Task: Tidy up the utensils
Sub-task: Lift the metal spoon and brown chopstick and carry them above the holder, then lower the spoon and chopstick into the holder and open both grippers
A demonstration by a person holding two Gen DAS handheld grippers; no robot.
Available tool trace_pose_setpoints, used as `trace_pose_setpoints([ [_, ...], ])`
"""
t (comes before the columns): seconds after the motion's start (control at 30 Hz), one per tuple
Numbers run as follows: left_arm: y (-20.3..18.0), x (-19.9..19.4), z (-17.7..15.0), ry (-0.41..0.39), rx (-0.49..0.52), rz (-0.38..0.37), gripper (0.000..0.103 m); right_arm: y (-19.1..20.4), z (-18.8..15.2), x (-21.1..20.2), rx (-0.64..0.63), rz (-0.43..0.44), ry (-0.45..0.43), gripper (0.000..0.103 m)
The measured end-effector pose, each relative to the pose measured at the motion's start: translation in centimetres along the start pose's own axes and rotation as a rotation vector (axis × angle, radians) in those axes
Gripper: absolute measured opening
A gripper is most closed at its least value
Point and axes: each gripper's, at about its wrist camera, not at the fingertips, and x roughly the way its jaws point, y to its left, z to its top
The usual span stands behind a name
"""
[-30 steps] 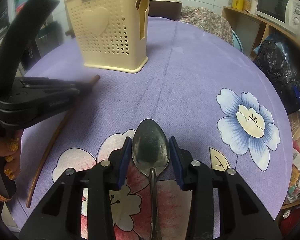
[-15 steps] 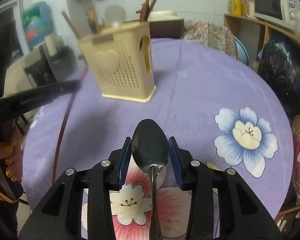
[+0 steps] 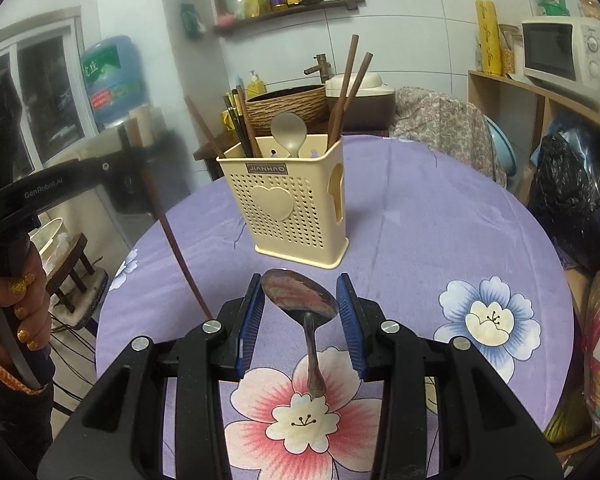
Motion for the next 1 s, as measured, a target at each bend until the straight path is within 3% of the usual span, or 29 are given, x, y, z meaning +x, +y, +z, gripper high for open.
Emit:
trace_pose_setpoints([
  [0.63, 0.3, -0.9, 0.5, -0.027, -0.002, -0.003, 0.008, 1.3, 0.0, 0.8, -0.048, 0.023, 0.006, 0.038],
  [0.8, 0.3, -1.2, 2.6, -0.044, -0.007, -0.029, 0.008, 2.0, 1.4, 0.7, -0.077, 0.045, -0.016, 0.038],
  [1.0, 0.3, -2.4, 7.4, -0.108, -0.026, -0.077, 0.008, 2.8, 5.9, -0.4, -0.116, 0.049, -0.108, 0.038],
])
